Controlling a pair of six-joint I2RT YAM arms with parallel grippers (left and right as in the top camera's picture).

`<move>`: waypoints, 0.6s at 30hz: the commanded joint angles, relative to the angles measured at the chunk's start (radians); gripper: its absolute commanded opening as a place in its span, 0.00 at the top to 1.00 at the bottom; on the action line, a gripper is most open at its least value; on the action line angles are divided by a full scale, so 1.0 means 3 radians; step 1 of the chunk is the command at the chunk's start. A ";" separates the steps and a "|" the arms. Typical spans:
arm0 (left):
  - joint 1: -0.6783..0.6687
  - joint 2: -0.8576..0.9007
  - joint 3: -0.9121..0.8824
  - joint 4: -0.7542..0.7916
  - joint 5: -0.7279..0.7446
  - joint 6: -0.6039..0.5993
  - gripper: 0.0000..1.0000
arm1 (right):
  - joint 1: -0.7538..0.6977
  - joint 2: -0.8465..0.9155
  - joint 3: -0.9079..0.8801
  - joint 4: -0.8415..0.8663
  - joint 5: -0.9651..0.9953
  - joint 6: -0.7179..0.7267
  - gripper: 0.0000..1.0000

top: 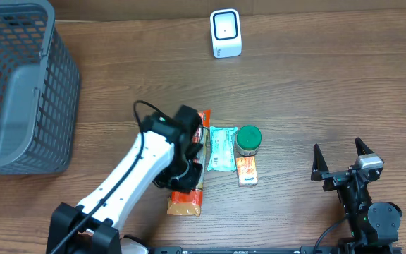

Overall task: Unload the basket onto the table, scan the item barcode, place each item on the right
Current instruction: 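Lower the pasta package onto the table left of the snack packets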

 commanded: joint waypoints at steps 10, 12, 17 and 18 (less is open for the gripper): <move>-0.0558 -0.0139 -0.0673 0.0486 -0.0089 -0.1250 0.96 | -0.0011 -0.0027 -0.0036 0.0013 -0.0018 -0.0005 0.00; -0.0650 -0.0183 -0.0773 0.0566 -0.0104 -0.1392 0.96 | -0.0011 -0.0027 -0.0036 0.0013 -0.0018 -0.0005 0.00; -0.0688 -0.0220 -0.0830 0.0595 -0.0158 -0.1499 0.96 | -0.0011 -0.0027 -0.0036 0.0013 -0.0018 -0.0005 0.00; -0.0688 -0.0220 -0.0830 0.0593 -0.0214 -0.1546 0.96 | -0.0011 -0.0027 -0.0036 0.0013 -0.0018 -0.0005 0.00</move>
